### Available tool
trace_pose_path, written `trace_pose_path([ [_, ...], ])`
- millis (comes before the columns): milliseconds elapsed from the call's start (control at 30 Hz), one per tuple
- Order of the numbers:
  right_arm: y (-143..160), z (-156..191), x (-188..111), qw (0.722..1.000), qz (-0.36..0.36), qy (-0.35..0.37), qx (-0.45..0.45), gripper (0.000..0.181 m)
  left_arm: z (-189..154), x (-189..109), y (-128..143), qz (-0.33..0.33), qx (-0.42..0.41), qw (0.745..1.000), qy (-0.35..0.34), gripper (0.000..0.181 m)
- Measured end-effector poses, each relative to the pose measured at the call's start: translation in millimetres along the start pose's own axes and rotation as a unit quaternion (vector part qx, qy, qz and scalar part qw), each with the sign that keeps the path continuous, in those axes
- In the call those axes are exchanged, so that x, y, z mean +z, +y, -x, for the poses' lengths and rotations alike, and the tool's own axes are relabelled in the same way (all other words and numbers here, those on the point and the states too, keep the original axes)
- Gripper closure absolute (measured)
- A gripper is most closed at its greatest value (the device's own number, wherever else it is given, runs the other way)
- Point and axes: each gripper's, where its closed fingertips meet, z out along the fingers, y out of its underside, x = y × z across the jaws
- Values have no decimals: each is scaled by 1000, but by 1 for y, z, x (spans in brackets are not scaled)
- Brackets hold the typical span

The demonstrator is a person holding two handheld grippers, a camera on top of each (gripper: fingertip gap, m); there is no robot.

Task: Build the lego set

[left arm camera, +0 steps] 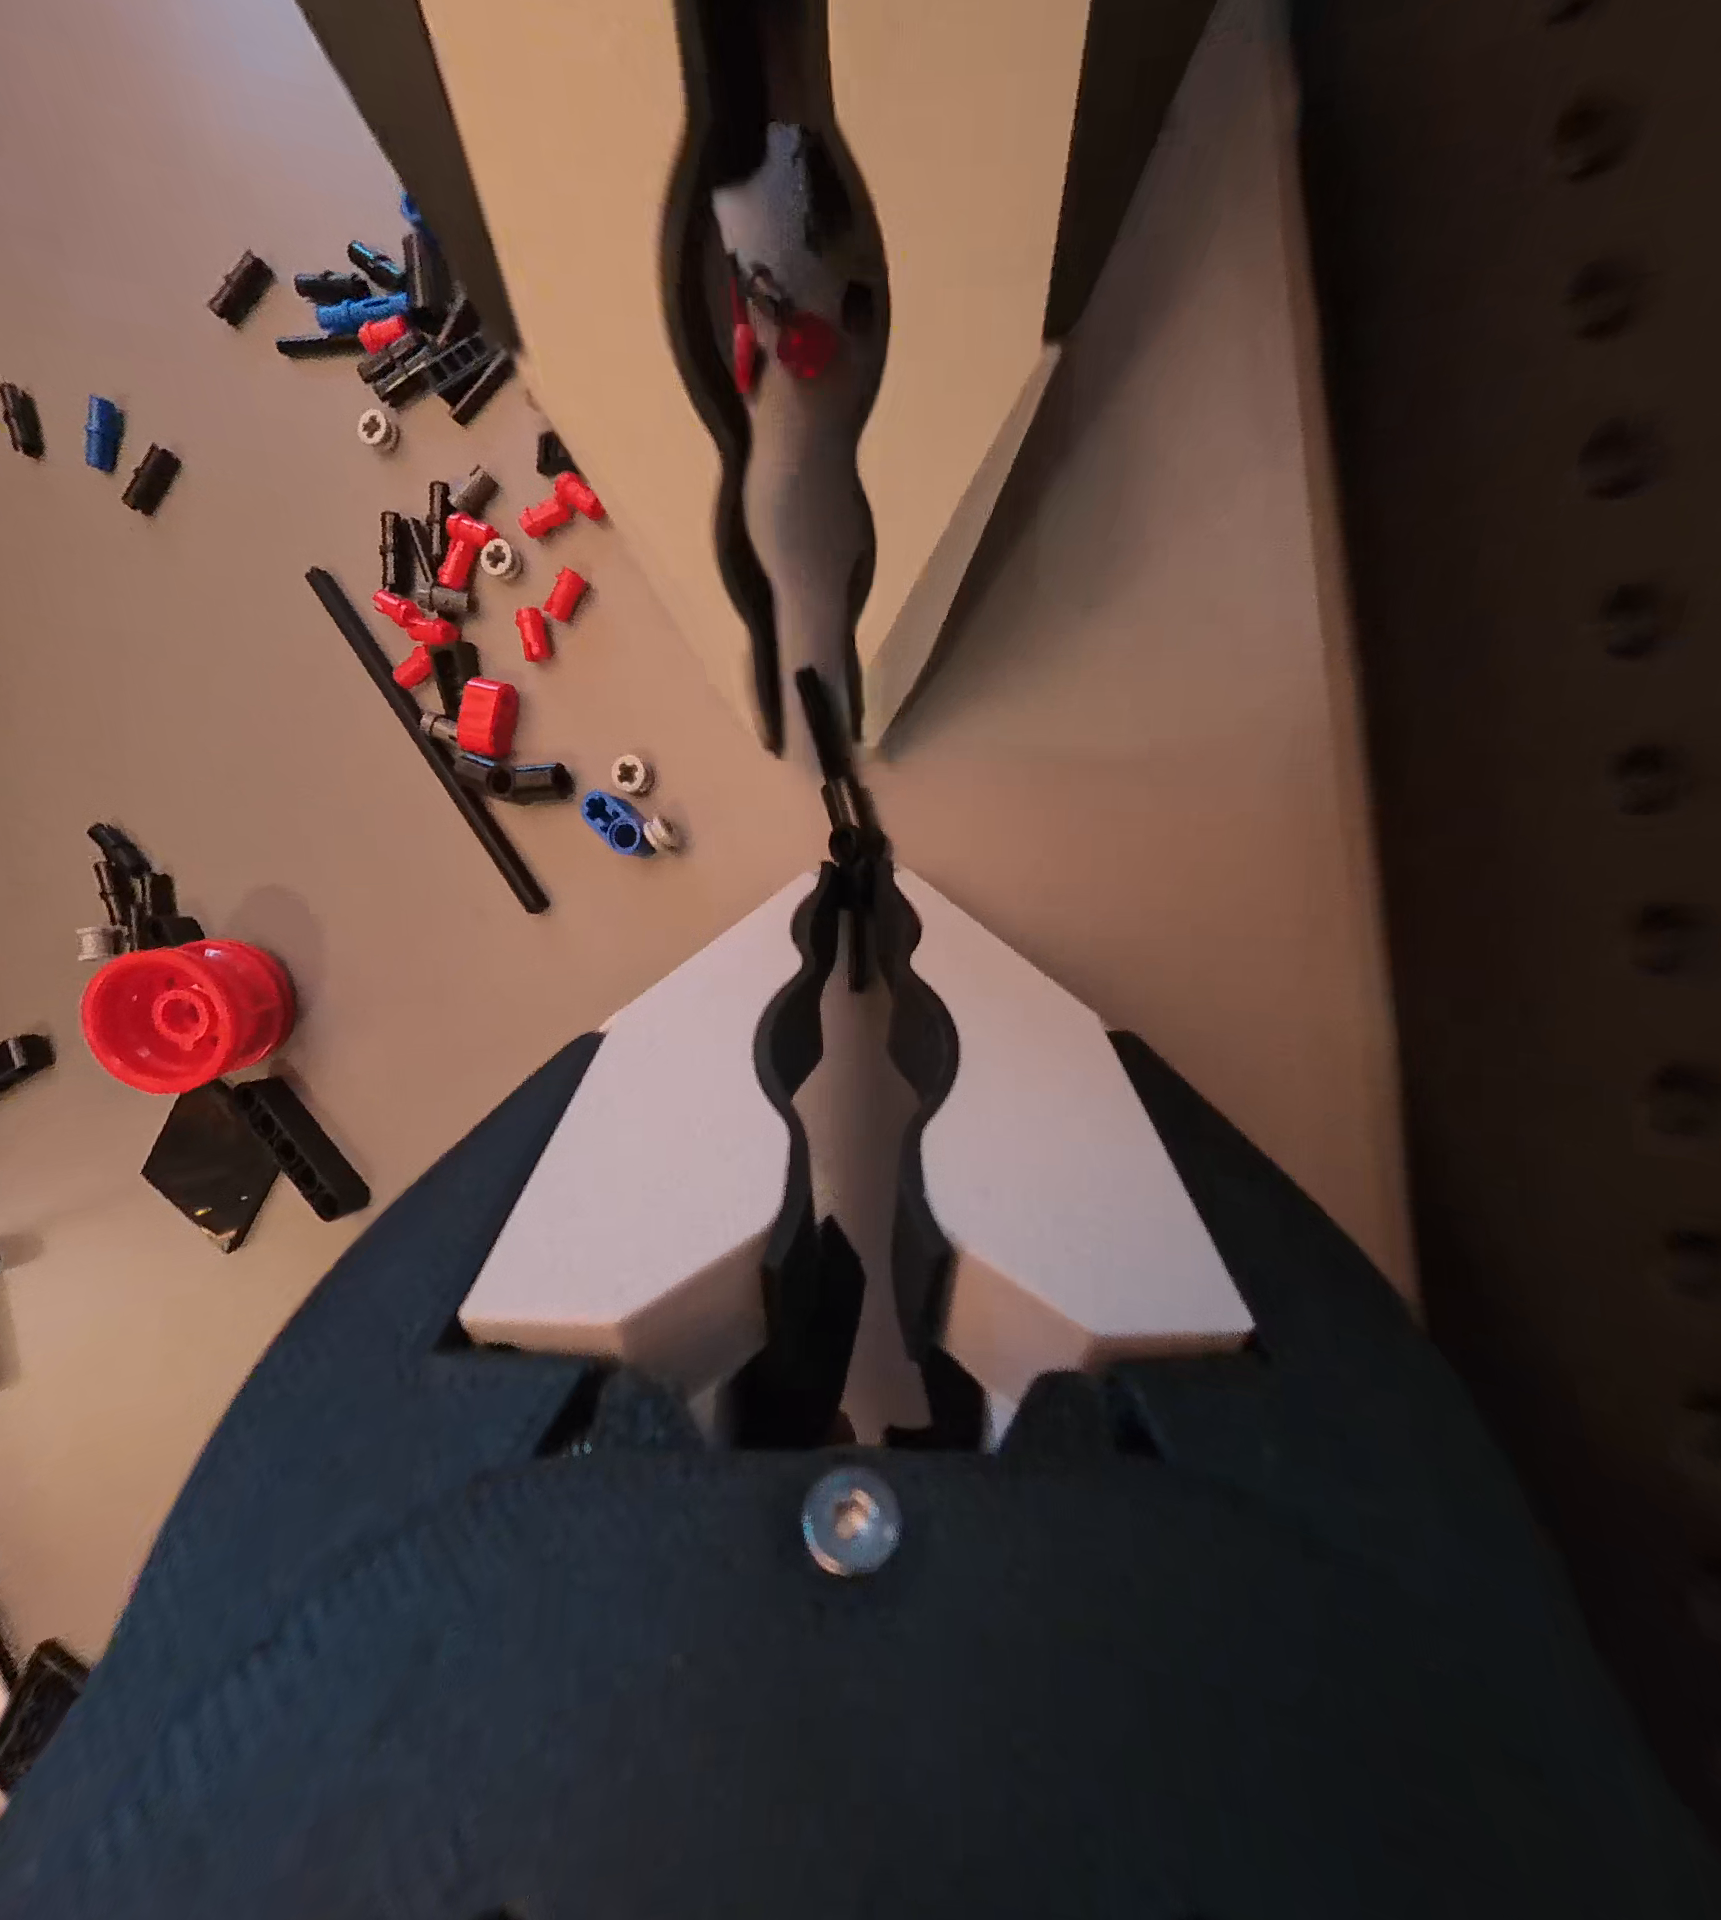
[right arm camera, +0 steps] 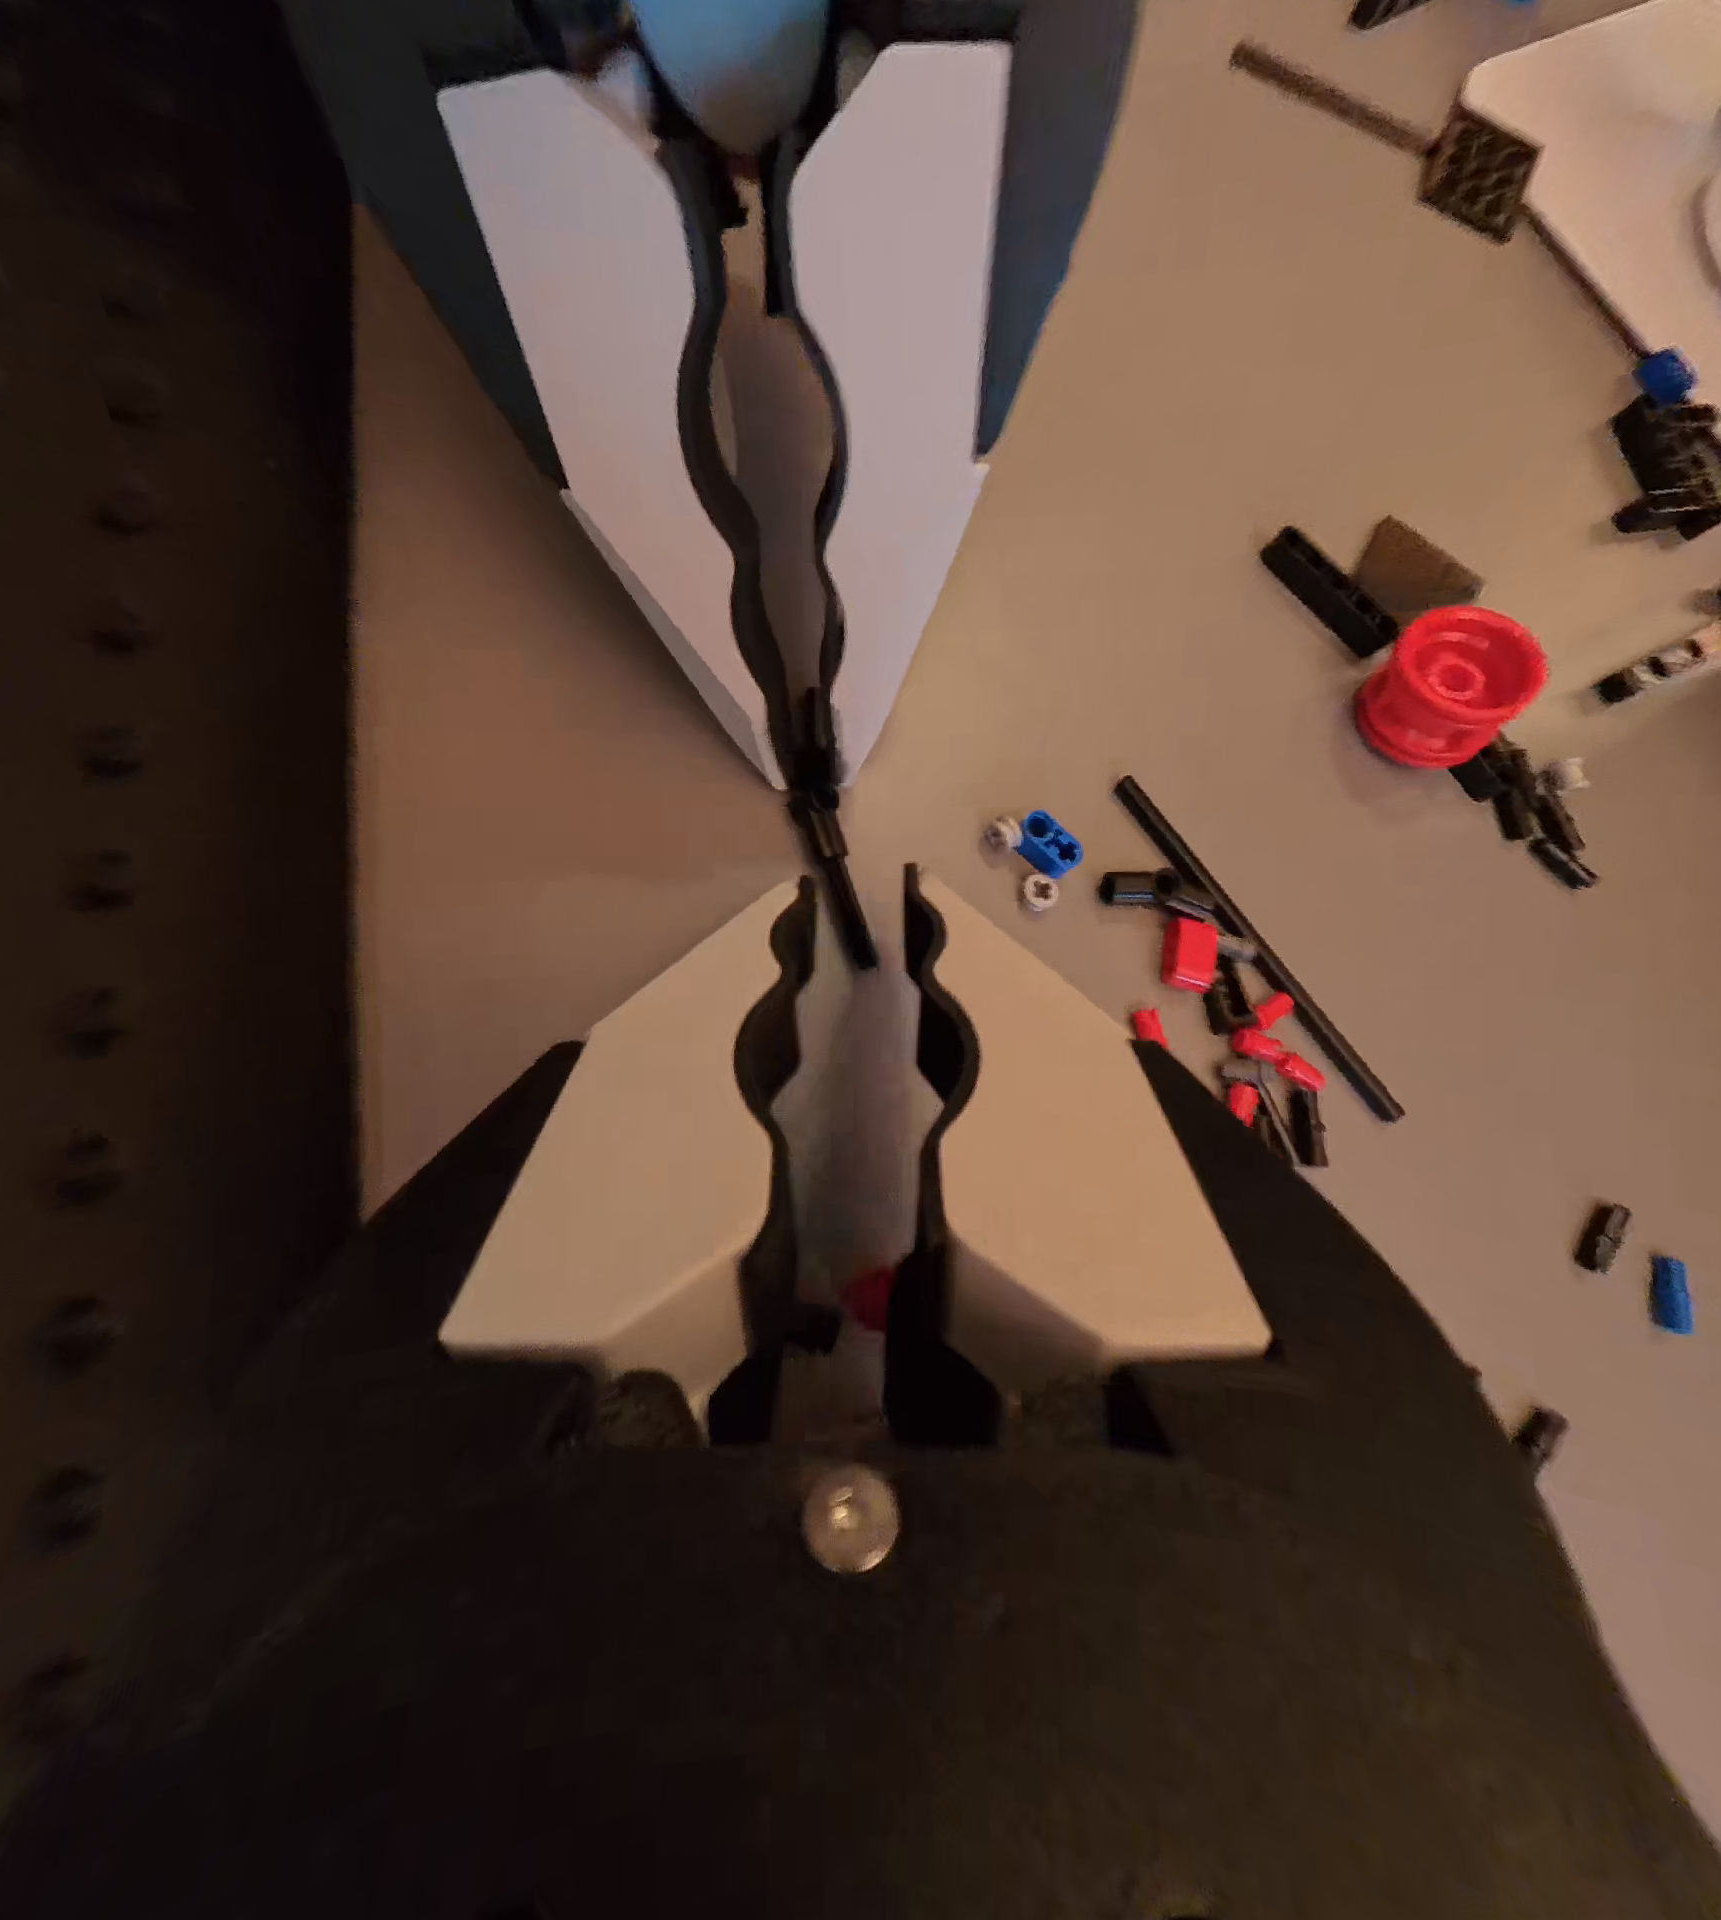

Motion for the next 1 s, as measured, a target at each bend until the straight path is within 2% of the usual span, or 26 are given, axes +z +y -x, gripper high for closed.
trace_pose_path([
  [67, 0, -1, -5, 1000, 2, 12, -9, 162, -1, -2, 1, -1, -4, 1000, -4, 177],
  [167, 4, 7, 0, 999, 25, 3, -25, 175, -5, -8, -4, -17, -9, 1000, -3, 176],
  [267, 5, 12, 5, 999, 36, 1, -35, 179, -10, -6, 2, -10, -6, 1000, -4, 176],
  [600, 3, 19, 6, 998, 41, -14, -45, 181, -13, -6, 2, -20, 6, 1000, -12, 177],
  [1000, 3, 19, 6, 998, 41, 5, -53, 181, -15, -7, 2, 5, 9, 999, -32, 177],
])
